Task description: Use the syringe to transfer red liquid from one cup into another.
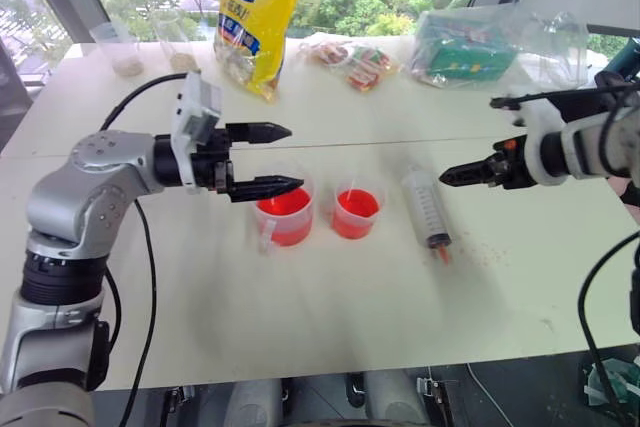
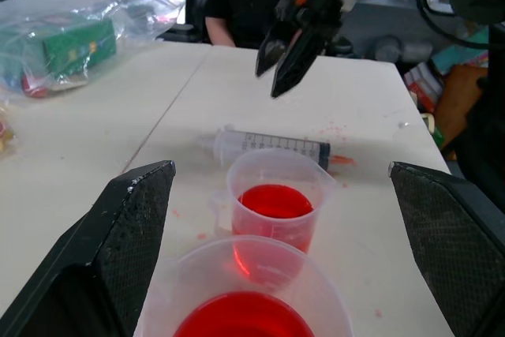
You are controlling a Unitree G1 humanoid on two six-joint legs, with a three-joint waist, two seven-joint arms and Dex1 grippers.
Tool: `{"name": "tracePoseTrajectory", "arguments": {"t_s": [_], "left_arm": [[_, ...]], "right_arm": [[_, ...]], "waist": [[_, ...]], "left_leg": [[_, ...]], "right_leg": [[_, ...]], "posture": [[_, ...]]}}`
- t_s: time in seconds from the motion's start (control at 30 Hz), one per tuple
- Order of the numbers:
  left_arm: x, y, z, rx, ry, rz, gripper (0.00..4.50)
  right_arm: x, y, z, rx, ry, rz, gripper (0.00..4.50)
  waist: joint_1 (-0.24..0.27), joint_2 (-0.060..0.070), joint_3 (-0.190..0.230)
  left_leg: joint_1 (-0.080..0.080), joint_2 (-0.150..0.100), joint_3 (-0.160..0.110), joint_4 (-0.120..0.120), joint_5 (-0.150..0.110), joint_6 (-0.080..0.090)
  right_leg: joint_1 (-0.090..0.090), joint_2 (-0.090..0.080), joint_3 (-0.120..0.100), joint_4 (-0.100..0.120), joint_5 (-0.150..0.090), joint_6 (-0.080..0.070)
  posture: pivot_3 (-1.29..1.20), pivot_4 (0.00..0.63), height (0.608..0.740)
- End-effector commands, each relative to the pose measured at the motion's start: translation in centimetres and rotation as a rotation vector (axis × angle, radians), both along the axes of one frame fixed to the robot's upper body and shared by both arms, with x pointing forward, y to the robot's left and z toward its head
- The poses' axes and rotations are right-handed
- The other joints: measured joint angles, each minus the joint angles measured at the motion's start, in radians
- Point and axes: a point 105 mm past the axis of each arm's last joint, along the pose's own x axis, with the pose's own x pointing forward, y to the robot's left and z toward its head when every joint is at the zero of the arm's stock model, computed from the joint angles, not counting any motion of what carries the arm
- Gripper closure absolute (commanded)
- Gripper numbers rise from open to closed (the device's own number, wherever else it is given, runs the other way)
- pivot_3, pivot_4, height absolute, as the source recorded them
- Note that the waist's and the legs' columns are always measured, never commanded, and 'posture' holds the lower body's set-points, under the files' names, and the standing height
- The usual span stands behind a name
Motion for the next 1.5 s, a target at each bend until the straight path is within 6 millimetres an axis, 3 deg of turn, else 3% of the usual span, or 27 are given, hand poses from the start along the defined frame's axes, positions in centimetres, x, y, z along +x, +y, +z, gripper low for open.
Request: {"name": "tracePoseTrajectory", "arguments": {"t_s": [0.03, 0.37, 0.57, 0.67, 0.8, 0.93, 1.03, 1.13, 1.3, 1.5], "left_arm": [[0.1, -0.2, 0.6, -0.010, -0.055, 0.000, 0.00], [0.0, -0.6, 0.2, -0.020, -0.073, 0.007, 0.00], [-0.1, -0.5, 0.1, -0.017, -0.078, 0.023, 0.00], [0.0, -0.5, 0.1, -0.016, -0.080, 0.028, 0.00], [0.1, -0.3, 0.2, -0.012, -0.088, 0.036, 0.00], [0.7, 0.2, 0.5, -0.007, -0.104, 0.057, 0.00], [1.0, 0.7, 1.0, -0.006, -0.112, 0.064, 0.00], [1.5, 1.4, 1.5, 0.000, -0.126, 0.082, 0.00], [2.3, 2.9, 2.8, -0.007, -0.146, 0.133, 0.00], [2.7, 5.0, 5.0, -0.007, -0.164, 0.189, 0.00]], "right_arm": [[1.0, 0.1, 0.2, -0.016, 0.003, -0.017, 0.08], [3.0, 2.1, -3.9, -0.074, 0.101, 0.034, 0.08], [3.0, 3.0, -6.3, -0.123, 0.157, 0.083, 0.08], [2.8, 3.1, -7.0, -0.150, 0.175, 0.100, 0.95], [2.5, 3.4, -7.5, -0.166, 0.191, 0.127, 3.01], [2.1, 3.6, -7.5, -0.172, 0.194, 0.140, 3.15], [2.5, 3.0, -5.7, -0.150, 0.138, 0.087, 3.15], [3.0, 3.5, -1.5, -0.081, -0.013, 0.088, 3.15], [2.0, 8.6, 8.7, 0.203, -0.468, 0.299, 3.15], [-2.0, 14.9, 14.1, 0.508, -0.818, 0.592, 3.15]], "waist": [[0.000, 0.000, 0.000], [0.000, 0.000, 0.000], [0.000, 0.000, 0.000], [-0.001, 0.000, 0.000], [-0.004, 0.000, 0.000], [-0.003, 0.000, 0.000], [-0.001, 0.000, 0.000], [0.000, 0.001, 0.000], [-0.004, 0.001, 0.000], [-0.002, 0.000, 0.000]], "left_leg": [[0.000, 0.000, 0.000, 0.000, 0.000, 0.000], [0.000, 0.000, 0.000, 0.000, 0.000, 0.000], [0.000, 0.000, 0.000, 0.000, 0.000, 0.000], [0.000, 0.000, 0.000, 0.000, 0.000, 0.000], [0.001, 0.000, 0.000, 0.000, 0.000, 0.000], [0.001, 0.000, -0.001, 0.000, 0.000, 0.000], [0.001, 0.000, -0.001, 0.000, 0.000, 0.000], [0.000, 0.000, 0.000, 0.000, 0.000, 0.000], [-0.002, 0.000, 0.000, 0.000, 0.000, 0.000], [-0.002, 0.001, 0.000, -0.001, 0.000, 0.000]], "right_leg": [[0.000, 0.000, 0.000, 0.000, 0.000, 0.000], [-0.001, 0.000, 0.000, 0.002, 0.000, 0.000], [-0.001, 0.000, 0.000, 0.003, 0.000, 0.000], [-0.001, 0.000, 0.000, 0.003, 0.000, 0.000], [-0.001, 0.000, 0.000, 0.004, 0.000, 0.000], [-0.001, 0.000, -0.001, 0.004, 0.000, 0.000], [-0.001, 0.000, -0.001, 0.004, 0.000, 0.000], [-0.001, 0.000, -0.001, 0.004, 0.000, 0.000], [-0.004, 0.000, -0.001, 0.004, 0.000, 0.000], [-0.004, 0.000, -0.001, 0.005, 0.000, 0.000]], "posture": [[0.00, 0.150, 0.740], [0.00, 0.150, 0.740], [0.00, 0.150, 0.740], [0.00, 0.150, 0.740], [0.00, 0.150, 0.740], [0.00, 0.150, 0.740], [0.00, 0.150, 0.740], [0.00, 0.150, 0.740], [0.00, 0.150, 0.740], [0.00, 0.150, 0.740]]}}
